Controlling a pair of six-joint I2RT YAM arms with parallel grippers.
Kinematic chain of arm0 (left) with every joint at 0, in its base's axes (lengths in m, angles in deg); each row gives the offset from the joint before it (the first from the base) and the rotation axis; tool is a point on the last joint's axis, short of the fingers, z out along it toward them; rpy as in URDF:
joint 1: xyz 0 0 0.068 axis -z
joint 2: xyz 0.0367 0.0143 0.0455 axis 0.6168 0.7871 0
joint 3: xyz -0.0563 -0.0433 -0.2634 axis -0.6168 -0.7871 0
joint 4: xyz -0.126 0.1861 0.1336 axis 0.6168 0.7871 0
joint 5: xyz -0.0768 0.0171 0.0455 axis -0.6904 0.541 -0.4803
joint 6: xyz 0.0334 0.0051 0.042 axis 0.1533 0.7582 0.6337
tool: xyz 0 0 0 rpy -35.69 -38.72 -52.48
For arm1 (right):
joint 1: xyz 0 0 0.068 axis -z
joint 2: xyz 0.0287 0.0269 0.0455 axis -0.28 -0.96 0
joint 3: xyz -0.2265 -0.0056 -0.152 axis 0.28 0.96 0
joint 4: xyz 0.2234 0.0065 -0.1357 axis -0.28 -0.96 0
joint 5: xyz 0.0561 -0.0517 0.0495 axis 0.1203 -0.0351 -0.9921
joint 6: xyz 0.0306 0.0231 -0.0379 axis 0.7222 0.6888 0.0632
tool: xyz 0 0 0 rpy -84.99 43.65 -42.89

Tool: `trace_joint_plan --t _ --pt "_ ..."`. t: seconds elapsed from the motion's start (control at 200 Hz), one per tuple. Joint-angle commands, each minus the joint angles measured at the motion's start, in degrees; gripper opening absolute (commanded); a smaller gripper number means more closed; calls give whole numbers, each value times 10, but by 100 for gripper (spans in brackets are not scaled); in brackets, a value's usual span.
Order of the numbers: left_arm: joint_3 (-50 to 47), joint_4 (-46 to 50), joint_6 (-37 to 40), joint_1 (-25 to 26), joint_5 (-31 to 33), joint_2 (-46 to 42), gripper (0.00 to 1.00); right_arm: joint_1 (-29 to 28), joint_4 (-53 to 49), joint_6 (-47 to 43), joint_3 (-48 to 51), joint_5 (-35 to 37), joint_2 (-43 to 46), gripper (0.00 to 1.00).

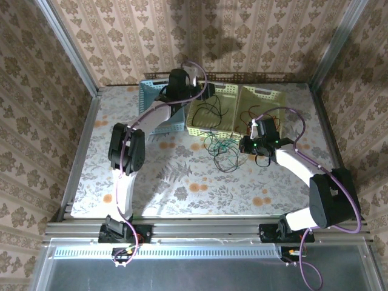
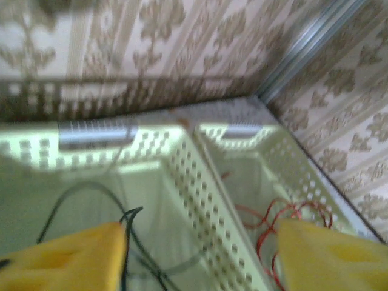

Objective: Untangle the cables

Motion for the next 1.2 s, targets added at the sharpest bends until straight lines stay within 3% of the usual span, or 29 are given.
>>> trace_joint_plan --t 0.0,0.24,0.405,0.51,0.68,0.84,1.195 --pt "-52 -15 34 -6 39 -100 79 0 -17 -13 -3 -12 8 10" --pt "-209 76 147 17 46 -232 85 0 -10 -17 0 -10 6 10" --pt "-250 174 211 56 13 -252 86 -1 -6 -17 -4 -18 -5 10" --pt "-276 195 228 77 31 -253 86 0 -5 -17 -4 -19 -8 10" --pt "-338 157 186 78 66 -252 86 0 -4 -16 -1 -15 -2 10" --pt "-371 80 114 61 51 -220 84 0 -6 -18 0 -14 -4 10" --pt "-347 38 99 66 48 -133 79 0 -14 -20 6 -6 11 10"
